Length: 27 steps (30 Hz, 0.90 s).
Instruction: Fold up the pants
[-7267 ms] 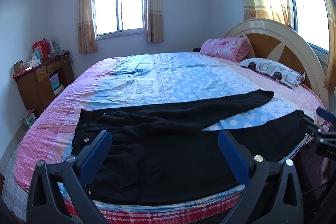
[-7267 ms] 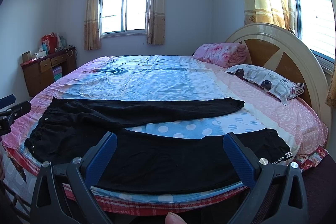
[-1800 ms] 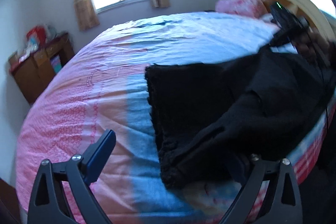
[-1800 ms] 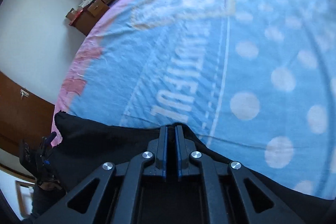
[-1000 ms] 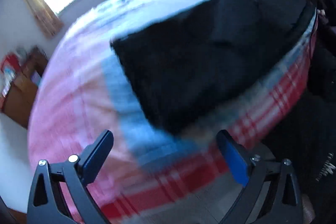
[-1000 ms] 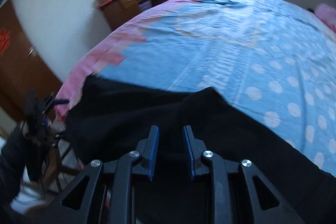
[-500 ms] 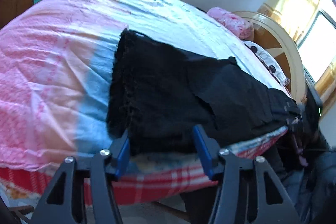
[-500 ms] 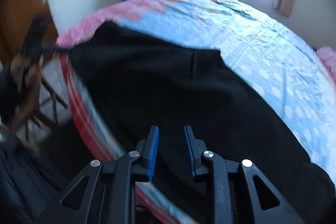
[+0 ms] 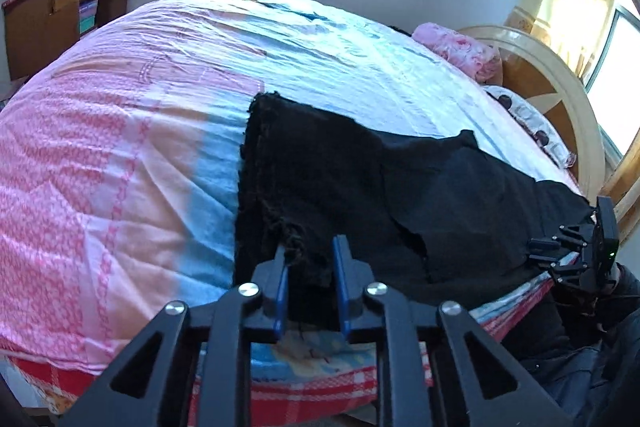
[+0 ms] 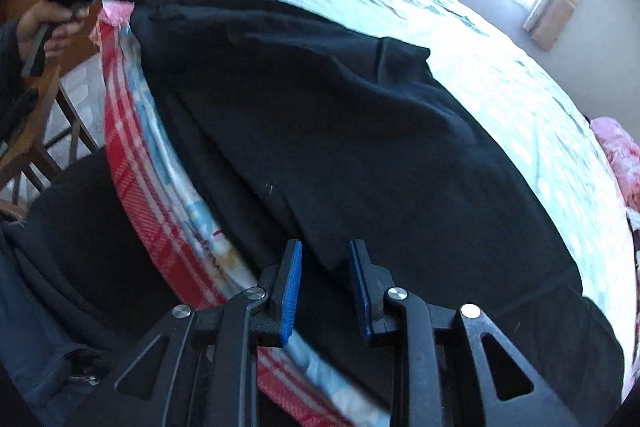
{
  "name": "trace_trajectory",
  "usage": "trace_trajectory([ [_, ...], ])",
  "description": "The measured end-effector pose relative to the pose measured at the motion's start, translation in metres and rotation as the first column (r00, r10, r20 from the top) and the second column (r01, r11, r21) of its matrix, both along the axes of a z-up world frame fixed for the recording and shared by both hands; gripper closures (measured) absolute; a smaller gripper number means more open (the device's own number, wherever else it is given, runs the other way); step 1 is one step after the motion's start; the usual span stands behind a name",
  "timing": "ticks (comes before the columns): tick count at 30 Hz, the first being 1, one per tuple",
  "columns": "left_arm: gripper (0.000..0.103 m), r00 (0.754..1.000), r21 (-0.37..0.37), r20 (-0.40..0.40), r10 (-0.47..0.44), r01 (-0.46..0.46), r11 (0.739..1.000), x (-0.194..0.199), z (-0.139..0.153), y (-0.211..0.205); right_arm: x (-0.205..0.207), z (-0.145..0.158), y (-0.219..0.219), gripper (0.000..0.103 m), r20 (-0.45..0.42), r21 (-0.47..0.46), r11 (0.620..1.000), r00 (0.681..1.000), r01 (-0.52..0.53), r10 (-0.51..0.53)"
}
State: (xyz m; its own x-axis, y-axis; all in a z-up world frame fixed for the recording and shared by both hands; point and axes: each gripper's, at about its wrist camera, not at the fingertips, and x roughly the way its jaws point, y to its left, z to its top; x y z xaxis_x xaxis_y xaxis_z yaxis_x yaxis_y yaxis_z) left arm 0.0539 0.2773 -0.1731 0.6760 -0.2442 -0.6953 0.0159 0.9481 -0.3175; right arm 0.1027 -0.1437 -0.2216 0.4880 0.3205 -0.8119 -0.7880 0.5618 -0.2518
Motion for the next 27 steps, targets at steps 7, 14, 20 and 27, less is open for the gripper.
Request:
trace_trajectory([
  [7, 0.084, 1.000, 0.023, -0.009, 0.008, -0.007, 1.000, 0.010, -0.004, 0.008, 0.003, 0.021, -0.007, 0.100, -0.091, 0.087, 0.996, 0.996, 0.026, -0.018],
  [14, 0.092, 0.999, 0.024, 0.003, 0.053, -0.053, 0.998, 0.006, -0.012, 0.026, -0.004, -0.001, -0.011, 0.100, -0.157, 0.027, 1.000, 0.988, 0.017, -0.012],
  [20, 0.090, 0.994, 0.074, 0.030, 0.103, -0.105, 0.992, 0.001, -0.002, 0.025, -0.008, -0.004, -0.007, 0.100, -0.151, 0.015, 1.000, 0.988, -0.002, 0.005],
  [27, 0.084, 0.993, 0.122, 0.087, 0.075, -0.086, 0.989, 0.023, 0.021, 0.005, -0.003, -0.010, -0.009, 0.100, -0.166, 0.045, 0.999, 0.986, 0.016, -0.008],
])
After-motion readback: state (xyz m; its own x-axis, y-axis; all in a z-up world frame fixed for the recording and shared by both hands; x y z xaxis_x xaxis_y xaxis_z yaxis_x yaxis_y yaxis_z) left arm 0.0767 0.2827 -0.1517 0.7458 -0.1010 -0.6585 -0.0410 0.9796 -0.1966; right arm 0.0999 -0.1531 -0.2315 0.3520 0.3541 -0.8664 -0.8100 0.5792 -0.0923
